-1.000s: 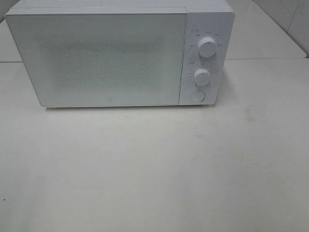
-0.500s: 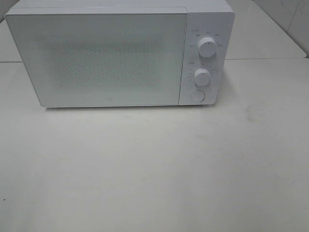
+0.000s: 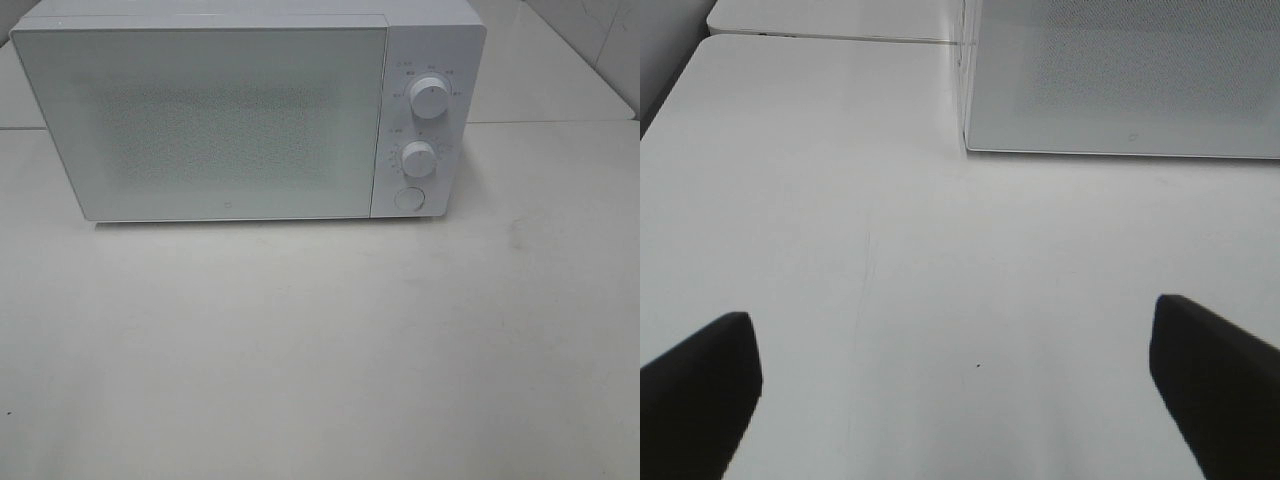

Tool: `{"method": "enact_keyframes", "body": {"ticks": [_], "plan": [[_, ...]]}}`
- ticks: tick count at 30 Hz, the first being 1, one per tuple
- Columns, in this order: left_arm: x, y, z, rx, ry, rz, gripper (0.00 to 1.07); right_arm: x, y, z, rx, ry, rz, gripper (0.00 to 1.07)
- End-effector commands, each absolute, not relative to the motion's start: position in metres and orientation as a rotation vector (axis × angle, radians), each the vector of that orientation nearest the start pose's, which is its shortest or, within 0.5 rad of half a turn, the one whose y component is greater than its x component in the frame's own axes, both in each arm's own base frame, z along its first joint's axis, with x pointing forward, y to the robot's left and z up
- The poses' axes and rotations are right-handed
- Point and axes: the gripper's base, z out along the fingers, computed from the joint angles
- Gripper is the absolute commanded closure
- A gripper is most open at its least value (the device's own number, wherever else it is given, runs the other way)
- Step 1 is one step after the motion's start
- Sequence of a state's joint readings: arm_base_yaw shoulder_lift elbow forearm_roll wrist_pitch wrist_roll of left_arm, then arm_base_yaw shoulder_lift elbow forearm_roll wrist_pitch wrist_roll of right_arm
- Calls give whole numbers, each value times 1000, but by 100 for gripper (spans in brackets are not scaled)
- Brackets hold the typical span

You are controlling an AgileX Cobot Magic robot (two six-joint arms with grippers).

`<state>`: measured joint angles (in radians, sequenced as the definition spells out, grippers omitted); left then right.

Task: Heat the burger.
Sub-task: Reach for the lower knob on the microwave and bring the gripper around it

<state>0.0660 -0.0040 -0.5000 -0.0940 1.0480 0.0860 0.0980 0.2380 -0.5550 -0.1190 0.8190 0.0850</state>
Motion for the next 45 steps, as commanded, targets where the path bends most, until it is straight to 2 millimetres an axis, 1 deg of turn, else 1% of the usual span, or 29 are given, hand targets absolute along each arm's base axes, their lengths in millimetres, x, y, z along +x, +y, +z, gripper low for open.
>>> {"method": "enact_keyframes", "body": {"ticks": [1, 3, 6, 9, 12, 13, 15, 17, 18, 20, 23, 24, 25, 26, 27, 29, 31, 33, 34, 35, 37, 38, 40, 41, 43, 45], "plan": [[-8, -8, 278, 18, 1991, -20, 9, 50, -3, 314, -33, 1957, -12, 36], [-8, -8, 278, 18, 1991, -20, 9, 62, -1, 316, -40, 1960, -11, 36], [-8, -8, 278, 18, 1991, -20, 9, 67, 0, 316, -43, 1962, -10, 36], [-8, -8, 278, 18, 1991, -20, 9, 88, 2, 315, -54, 1975, -7, 36], [-8, -8, 278, 18, 1991, -20, 9, 92, 3, 316, -57, 1972, -6, 36], [-8, -8, 278, 18, 1991, -20, 9, 100, 4, 315, -61, 1975, -4, 36], [-8, -8, 278, 18, 1991, -20, 9, 104, 4, 315, -61, 1973, -1, 36], [-8, -8, 278, 18, 1991, -20, 9, 121, 7, 311, -50, 1986, 15, 36], [-8, -8, 278, 18, 1991, -20, 9, 121, 7, 311, -50, 1986, 15, 36], [-8, -8, 278, 18, 1991, -20, 9, 133, 8, 309, -53, 1991, 21, 36], [-8, -8, 278, 18, 1991, -20, 9, 137, 9, 308, -55, 1991, 22, 36], [-8, -8, 278, 18, 1991, -20, 9, 145, 10, 305, -59, 1994, 25, 36], [-8, -8, 278, 18, 1991, -20, 9, 149, 11, 304, -61, 1994, 26, 36], [-8, -8, 278, 18, 1991, -20, 9, 149, 11, 304, -61, 1994, 26, 36], [-8, -8, 278, 18, 1991, -20, 9, 156, 12, 302, -65, 1994, 29, 36], [-8, -8, 278, 18, 1991, -20, 9, 159, 12, 300, -66, 1994, 31, 36], [-8, -8, 278, 18, 1991, -20, 9, 174, 14, 296, -74, 1983, 39, 36], [-8, -8, 278, 18, 1991, -20, 9, 177, 15, 295, -76, 1978, 41, 36], [-8, -8, 278, 18, 1991, -20, 9, 185, 16, 293, -80, 1959, 47, 36], [-8, -8, 278, 18, 1991, -20, 9, 185, 16, 293, -80, 1959, 47, 36], [-8, -8, 278, 18, 1991, -20, 9, 195, 18, 291, -85, 1925, 57, 36], [-8, -8, 278, 18, 1991, -20, 9, 195, 18, 291, -85, 1925, 57, 36], [-8, -8, 278, 18, 1991, -20, 9, 206, 20, 287, -91, 1899, 67, 36], [-8, -8, 278, 18, 1991, -20, 9, 206, 20, 287, -91, 1899, 67, 36], [-8, -8, 278, 18, 1991, -20, 9, 217, 22, 282, -95, 1873, 77, 36], [-8, -8, 278, 18, 1991, -20, 9, 221, 22, 280, -97, 1870, 80, 36]]}}
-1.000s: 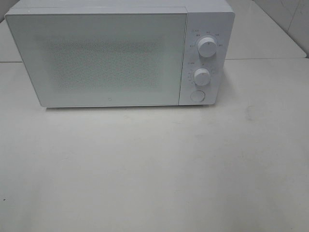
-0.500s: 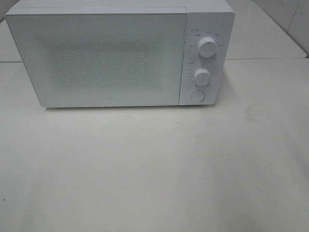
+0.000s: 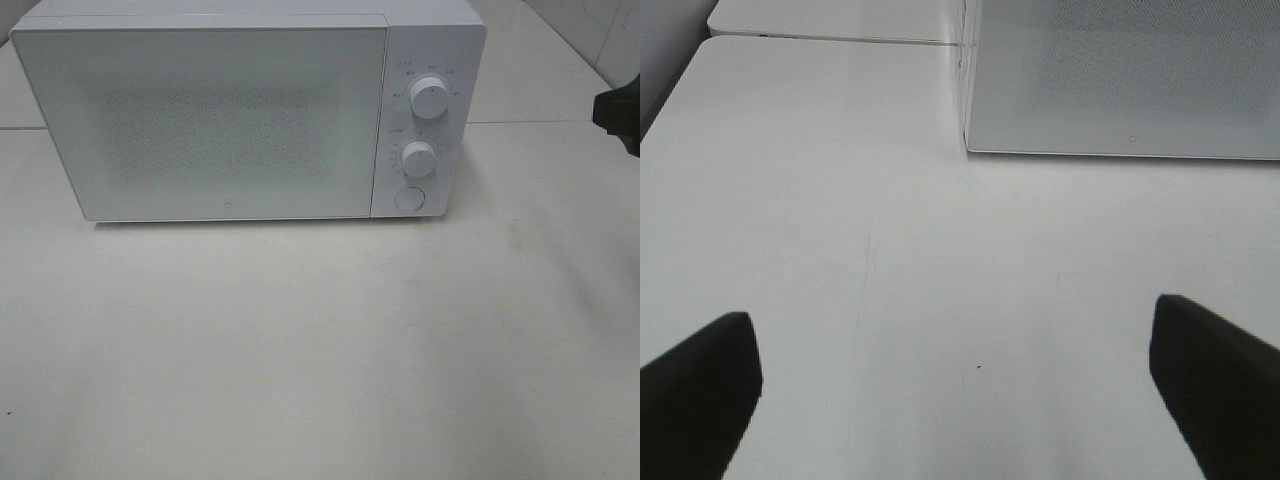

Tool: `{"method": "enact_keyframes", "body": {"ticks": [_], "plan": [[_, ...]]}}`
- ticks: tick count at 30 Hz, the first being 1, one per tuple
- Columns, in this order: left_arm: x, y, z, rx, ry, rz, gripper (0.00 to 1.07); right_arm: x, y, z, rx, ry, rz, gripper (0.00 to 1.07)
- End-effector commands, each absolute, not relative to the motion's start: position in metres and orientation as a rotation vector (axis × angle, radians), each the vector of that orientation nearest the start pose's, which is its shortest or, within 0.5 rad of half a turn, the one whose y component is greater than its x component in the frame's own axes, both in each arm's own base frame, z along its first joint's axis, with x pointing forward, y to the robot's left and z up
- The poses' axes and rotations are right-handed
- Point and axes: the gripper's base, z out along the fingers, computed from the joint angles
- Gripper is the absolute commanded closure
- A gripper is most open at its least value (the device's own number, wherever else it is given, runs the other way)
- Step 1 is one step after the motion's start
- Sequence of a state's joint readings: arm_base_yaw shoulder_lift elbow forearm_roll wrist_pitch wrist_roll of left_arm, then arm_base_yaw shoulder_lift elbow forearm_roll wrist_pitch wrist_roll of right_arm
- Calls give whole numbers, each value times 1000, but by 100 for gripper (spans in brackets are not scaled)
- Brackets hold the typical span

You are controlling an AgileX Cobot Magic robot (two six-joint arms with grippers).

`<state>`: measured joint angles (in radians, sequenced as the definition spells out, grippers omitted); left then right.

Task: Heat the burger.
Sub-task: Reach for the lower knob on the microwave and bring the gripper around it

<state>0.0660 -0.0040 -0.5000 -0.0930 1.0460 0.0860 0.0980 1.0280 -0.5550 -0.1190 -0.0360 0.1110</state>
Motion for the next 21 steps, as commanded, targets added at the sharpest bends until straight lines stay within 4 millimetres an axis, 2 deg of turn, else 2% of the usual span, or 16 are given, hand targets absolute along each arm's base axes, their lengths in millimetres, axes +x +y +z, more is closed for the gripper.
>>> {"method": "enact_keyframes", "body": {"ticks": [1, 6, 10, 13, 18, 21], "plan": [[-8, -8, 278, 18, 1991, -20, 9, 227, 23, 277, -99, 1856, 86, 36], [-8, -8, 278, 18, 1991, -20, 9, 238, 25, 269, -103, 1846, 95, 36], [-8, -8, 278, 18, 1991, -20, 9, 244, 36, 259, -152, 1843, 121, 36], [-8, -8, 278, 18, 1991, -20, 9, 241, 45, 250, -197, 1798, 137, 36], [-8, -8, 278, 18, 1991, -20, 9, 237, 52, 238, -157, 1743, 141, 36], [-8, -8, 278, 18, 1991, -20, 9, 231, 57, 224, -123, 1723, 74, 36]]}}
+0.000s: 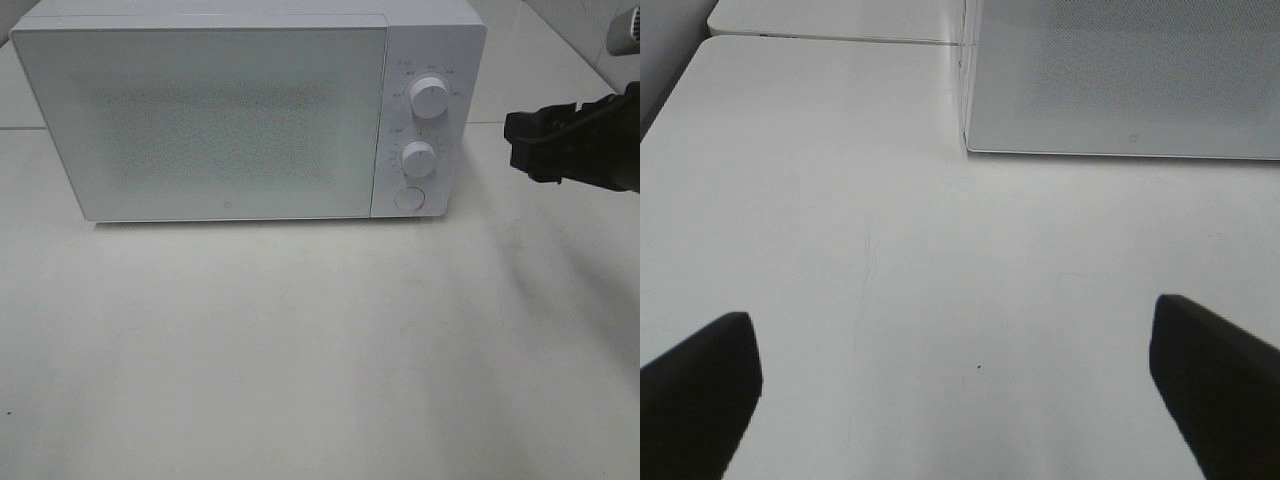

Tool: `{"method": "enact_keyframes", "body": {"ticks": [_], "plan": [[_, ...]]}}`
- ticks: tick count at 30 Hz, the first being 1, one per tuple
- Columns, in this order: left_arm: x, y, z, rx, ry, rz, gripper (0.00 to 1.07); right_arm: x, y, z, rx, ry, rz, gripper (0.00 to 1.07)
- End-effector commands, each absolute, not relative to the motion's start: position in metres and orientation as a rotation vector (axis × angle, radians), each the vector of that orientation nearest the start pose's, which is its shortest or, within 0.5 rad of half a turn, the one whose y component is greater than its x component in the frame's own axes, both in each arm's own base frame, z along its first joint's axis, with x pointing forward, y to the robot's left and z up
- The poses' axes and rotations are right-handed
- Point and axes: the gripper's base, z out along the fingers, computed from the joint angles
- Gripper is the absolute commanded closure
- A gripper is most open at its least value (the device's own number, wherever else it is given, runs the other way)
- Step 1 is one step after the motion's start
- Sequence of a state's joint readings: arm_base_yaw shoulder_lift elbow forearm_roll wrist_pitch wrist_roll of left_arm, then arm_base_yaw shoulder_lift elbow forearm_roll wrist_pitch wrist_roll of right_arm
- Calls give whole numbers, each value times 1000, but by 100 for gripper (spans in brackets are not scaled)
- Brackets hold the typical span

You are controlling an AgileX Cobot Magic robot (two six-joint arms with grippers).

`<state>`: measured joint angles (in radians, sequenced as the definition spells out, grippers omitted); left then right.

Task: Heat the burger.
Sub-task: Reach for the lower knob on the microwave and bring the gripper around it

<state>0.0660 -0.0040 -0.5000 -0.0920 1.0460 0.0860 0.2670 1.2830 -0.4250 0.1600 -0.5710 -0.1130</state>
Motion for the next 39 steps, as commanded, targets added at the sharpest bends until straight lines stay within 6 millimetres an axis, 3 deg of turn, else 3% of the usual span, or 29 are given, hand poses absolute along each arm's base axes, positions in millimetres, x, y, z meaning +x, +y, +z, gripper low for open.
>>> {"method": "enact_keyframes", "body": {"ticks": [1, 13, 21, 39], "plan": [[-8, -8, 278, 18, 1991, -20, 9, 230, 60, 221, -119, 1721, 65, 36], [-8, -8, 278, 18, 1991, -20, 9, 221, 83, 216, -26, 1629, 3, 36], [-8, -8, 278, 18, 1991, -20, 9, 217, 106, 198, -37, 1595, -37, 36], [-8, -8, 278, 18, 1991, -20, 9, 214, 114, 185, 29, 1580, -74, 36]]}}
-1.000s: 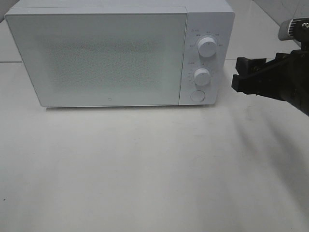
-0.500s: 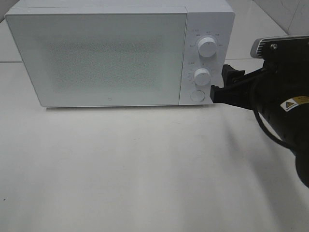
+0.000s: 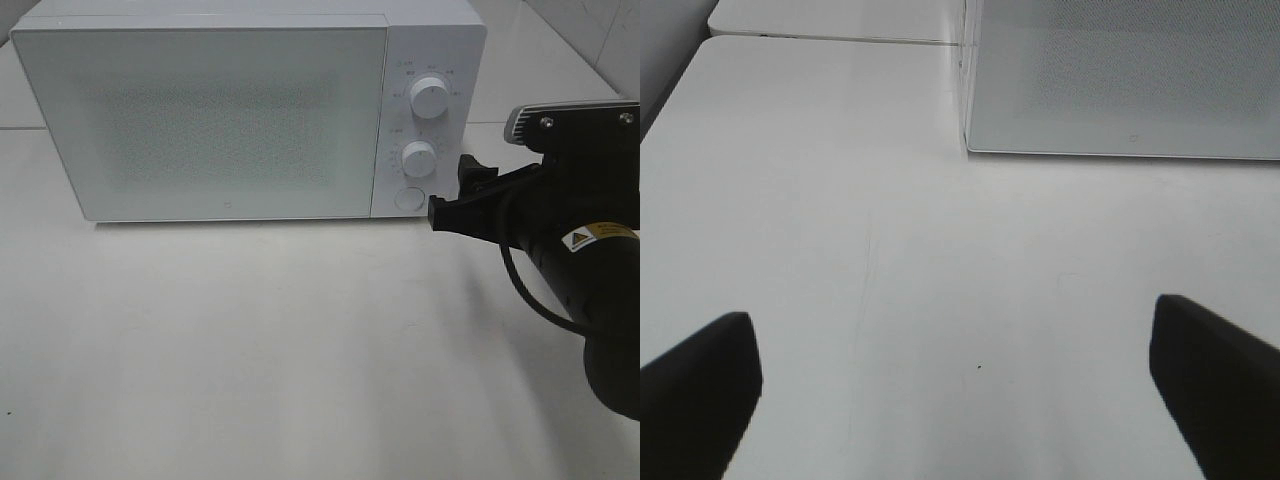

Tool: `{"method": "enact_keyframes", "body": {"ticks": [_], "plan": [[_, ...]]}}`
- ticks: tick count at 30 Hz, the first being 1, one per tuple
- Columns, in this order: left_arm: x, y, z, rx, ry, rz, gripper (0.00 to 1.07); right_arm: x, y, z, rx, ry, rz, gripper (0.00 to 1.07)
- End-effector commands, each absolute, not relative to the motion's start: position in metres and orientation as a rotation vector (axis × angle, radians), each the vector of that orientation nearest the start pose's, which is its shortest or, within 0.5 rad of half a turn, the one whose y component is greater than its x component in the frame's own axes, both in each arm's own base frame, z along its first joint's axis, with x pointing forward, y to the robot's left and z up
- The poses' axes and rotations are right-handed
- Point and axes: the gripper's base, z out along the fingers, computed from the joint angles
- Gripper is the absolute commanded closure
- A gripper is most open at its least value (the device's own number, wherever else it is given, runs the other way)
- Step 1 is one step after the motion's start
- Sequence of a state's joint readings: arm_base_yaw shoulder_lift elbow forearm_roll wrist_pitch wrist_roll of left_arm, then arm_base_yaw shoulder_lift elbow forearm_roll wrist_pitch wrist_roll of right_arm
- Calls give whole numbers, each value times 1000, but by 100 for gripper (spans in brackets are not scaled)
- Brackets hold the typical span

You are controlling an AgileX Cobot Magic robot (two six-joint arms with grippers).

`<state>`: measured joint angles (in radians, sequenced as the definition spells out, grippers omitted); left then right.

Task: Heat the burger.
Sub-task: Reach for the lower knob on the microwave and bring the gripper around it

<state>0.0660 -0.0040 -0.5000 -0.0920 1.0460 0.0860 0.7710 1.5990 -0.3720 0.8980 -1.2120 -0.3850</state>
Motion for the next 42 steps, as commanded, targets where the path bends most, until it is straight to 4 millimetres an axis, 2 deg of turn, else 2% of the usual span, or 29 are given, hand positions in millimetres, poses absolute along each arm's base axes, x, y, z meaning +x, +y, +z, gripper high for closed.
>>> {"method": "enact_keyframes", "body": {"ticks": [1, 9, 13, 22, 38, 42], "plan": [[-8, -8, 278, 18, 1991, -20, 9, 214, 114, 185, 35, 1578, -59, 36], [-8, -8, 278, 18, 1991, -20, 9, 217, 118, 185, 61, 1540, -1, 36], [-8, -8, 278, 18, 1991, -20, 9, 229, 130, 172, 35, 1563, -22, 36], [-8, -8, 278, 18, 1991, -20, 9, 248, 149, 159, 29, 1573, -32, 36], [-8, -8, 278, 18, 1991, -20, 9, 291, 152, 147, 18, 1564, -44, 36], [-8, -8, 278, 18, 1991, -20, 9, 296, 154, 143, 11, 1569, -44, 36]]}}
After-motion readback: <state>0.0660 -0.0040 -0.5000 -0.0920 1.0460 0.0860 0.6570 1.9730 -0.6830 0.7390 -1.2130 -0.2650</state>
